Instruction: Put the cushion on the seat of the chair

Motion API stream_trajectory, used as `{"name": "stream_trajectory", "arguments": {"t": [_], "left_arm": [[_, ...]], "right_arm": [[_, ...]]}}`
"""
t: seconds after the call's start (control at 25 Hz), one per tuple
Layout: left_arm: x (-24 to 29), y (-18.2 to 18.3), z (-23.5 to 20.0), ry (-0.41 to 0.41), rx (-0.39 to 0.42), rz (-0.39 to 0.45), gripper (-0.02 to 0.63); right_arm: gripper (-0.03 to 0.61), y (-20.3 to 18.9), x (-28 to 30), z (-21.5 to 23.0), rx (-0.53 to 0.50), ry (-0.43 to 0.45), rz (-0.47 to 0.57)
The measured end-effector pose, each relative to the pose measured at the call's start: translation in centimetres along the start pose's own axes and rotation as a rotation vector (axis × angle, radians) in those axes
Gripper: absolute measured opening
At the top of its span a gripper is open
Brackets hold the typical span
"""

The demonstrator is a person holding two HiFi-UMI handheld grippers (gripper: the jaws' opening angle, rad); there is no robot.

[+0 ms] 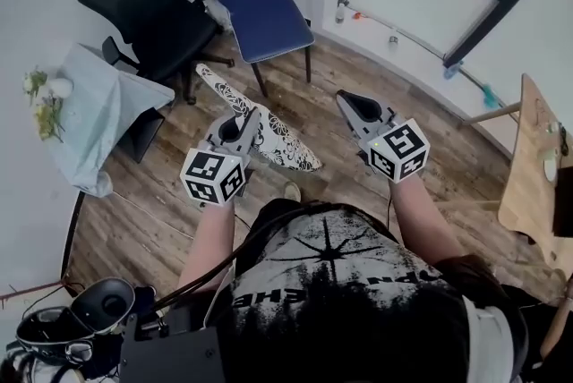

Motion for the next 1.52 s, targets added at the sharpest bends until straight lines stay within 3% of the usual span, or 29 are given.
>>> {"name": "stream_trajectory", "arguments": {"t": [0.16,0.6,0.8,1.04,1.52], "left_arm": [[2.1,0.4,-5.2,-0.042,-0.006,-0.007,0.023],[4.4,0.1,-12.4,-0.1,0.005,-0.038,0.023],[5.8,0.1,-14.0,-0.101,-0.057,-0.011,0.023],[6.8,0.2,-15.5,-0.093,-0.072,0.004,0.023],[11.5,-0.6,-16.8,-0.048,-0.112,-0.048,0.023]], "right_arm": [[0.018,0.2,4.9,0.5,-0.01,-0.038,-0.01],[0.018,0.1,10.8,1.2,0.002,-0.101,-0.017],[0.018,-0.1,12.4,1.8,0.01,-0.098,-0.058],[0.018,-0.6,13.7,2.9,0.04,-0.091,-0.093],[0.018,-1.3,18.0,9.5,0.071,-0.02,-0.1]]}}
Point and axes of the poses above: the fingertips, and each gripper's own axes: x forward along the fingers, z to its right, y out of its top, the point moved 10 cm from there along -x, backward along the fingers, and after that the axes turned 3 degrees about z, right-handed, at the moved point
